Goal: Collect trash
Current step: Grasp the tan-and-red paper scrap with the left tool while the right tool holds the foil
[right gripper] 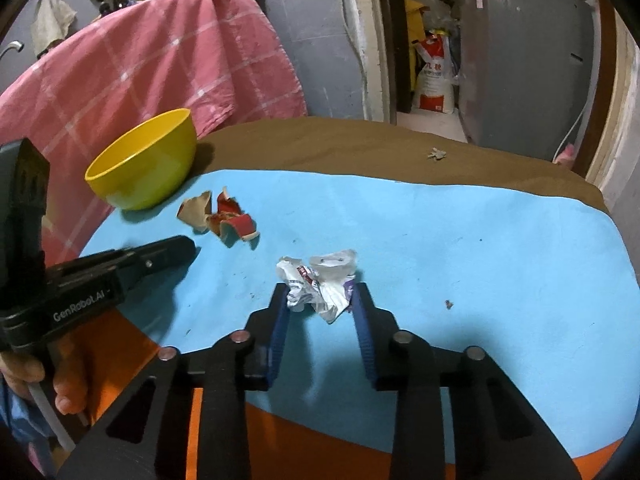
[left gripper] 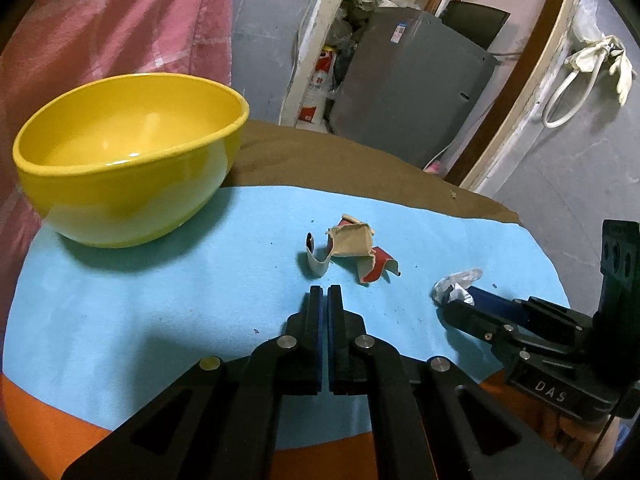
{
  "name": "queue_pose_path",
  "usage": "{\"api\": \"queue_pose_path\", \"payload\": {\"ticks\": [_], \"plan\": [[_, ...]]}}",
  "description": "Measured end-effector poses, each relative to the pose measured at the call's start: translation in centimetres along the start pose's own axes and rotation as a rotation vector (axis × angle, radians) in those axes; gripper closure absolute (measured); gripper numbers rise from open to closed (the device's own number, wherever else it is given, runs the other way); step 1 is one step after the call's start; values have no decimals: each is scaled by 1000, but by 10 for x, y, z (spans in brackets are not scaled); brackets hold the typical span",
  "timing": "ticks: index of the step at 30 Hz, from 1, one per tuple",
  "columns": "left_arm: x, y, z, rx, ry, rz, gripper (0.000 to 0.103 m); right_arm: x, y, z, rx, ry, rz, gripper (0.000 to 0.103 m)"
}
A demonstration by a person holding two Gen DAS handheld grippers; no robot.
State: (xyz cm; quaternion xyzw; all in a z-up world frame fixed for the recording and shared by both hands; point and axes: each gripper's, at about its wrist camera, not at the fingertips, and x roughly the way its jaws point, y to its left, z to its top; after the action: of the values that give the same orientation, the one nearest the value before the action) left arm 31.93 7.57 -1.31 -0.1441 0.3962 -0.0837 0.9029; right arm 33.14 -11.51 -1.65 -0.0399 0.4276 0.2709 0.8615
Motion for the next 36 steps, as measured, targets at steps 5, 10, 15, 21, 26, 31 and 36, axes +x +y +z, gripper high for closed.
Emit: {"api": "queue_pose_path", "payload": {"ticks": [5, 10, 15, 21, 26, 31, 36], "plan": [[-4, -2, -2, 3, -32, 6, 103, -2, 3, -2, -4, -19, -1, 85], [-4, -4, -3, 3, -38, 28, 103, -7, 3, -4, -2, -47, 7, 87], [-2, 0, 1, -24, -16, 49, 103, -7, 2, -4, 2, -42, 10, 87], [3, -8, 11, 24, -2, 41, 71, -9, -9, -4, 58, -49, 26, 87], [14, -13, 20, 39, 10, 42, 55, -8, -11, -3, 60, -38, 31, 87], [24, -17, 27, 44, 21, 32, 52, -9, -17, -3, 85, -37, 30, 87], [28, -16, 29, 44, 28, 6, 53, -12, -22, -3, 90, -43, -9, 87]]}}
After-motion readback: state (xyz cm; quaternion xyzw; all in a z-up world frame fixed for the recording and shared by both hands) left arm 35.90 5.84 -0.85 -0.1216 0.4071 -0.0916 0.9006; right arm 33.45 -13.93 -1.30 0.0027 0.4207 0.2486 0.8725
